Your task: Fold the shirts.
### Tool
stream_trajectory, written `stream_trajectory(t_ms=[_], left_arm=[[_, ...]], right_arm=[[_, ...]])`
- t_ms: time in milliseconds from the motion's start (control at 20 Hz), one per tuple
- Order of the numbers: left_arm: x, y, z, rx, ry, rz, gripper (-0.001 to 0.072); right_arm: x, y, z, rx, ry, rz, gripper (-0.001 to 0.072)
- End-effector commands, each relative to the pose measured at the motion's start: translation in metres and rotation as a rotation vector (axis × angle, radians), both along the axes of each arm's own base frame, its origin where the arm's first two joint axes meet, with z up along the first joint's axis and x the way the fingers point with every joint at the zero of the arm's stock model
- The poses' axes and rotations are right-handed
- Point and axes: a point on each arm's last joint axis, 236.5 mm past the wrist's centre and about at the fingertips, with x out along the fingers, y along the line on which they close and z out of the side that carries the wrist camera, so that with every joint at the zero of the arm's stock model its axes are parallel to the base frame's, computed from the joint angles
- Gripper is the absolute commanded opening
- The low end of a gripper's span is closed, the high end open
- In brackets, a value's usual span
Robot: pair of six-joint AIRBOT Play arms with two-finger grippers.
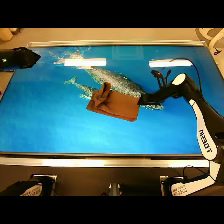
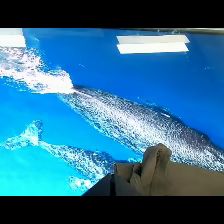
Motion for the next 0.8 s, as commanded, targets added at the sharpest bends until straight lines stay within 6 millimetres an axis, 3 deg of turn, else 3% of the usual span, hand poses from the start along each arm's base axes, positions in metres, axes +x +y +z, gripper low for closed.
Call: stream_trajectory(t_ms=[0, 250, 300, 350, 400, 450, 500, 600, 750], left_arm=[[0.000, -0.001, 0.000, -0.005, 0.001, 0.000, 0.0023], [-0.002, -0.002, 0.000, -0.009, 0.006, -0.005, 0.0023], [-0.002, -0.002, 0.000, -0.009, 0.006, -0.005, 0.0023], [-0.002, -0.002, 0.000, -0.008, 0.006, -0.005, 0.0023], [-0.002, -0.002, 0.000, -0.008, 0.006, -0.005, 0.0023], [-0.002, -0.002, 0.000, -0.008, 0.007, -0.005, 0.0023], [-0.001, -0.002, -0.001, -0.008, 0.008, -0.004, 0.0023], [0.000, -0.002, -0.004, -0.007, 0.014, -0.004, 0.0023], [0.000, -0.002, -0.004, -0.008, 0.016, -0.005, 0.0023]], right_arm=[[-0.003, 0.001, -0.025, 0.019, 0.060, -0.109, 0.0669], [0.005, 0.046, -0.052, 0.125, 0.128, -0.187, 0.0664], [0.008, 0.053, -0.051, 0.161, 0.135, -0.205, 0.0575], [0.014, 0.060, -0.046, 0.208, 0.130, -0.229, 0.0422], [0.022, 0.069, -0.034, 0.271, 0.097, -0.227, 0.0124], [0.033, 0.076, -0.018, 0.334, 0.049, -0.221, 0.0022], [0.047, 0.080, 0.006, 0.399, -0.032, -0.192, 0.0021], [0.076, 0.065, 0.054, 0.472, -0.171, -0.181, 0.0021], [0.109, -0.005, 0.104, 0.471, -0.305, -0.232, 0.0021]])
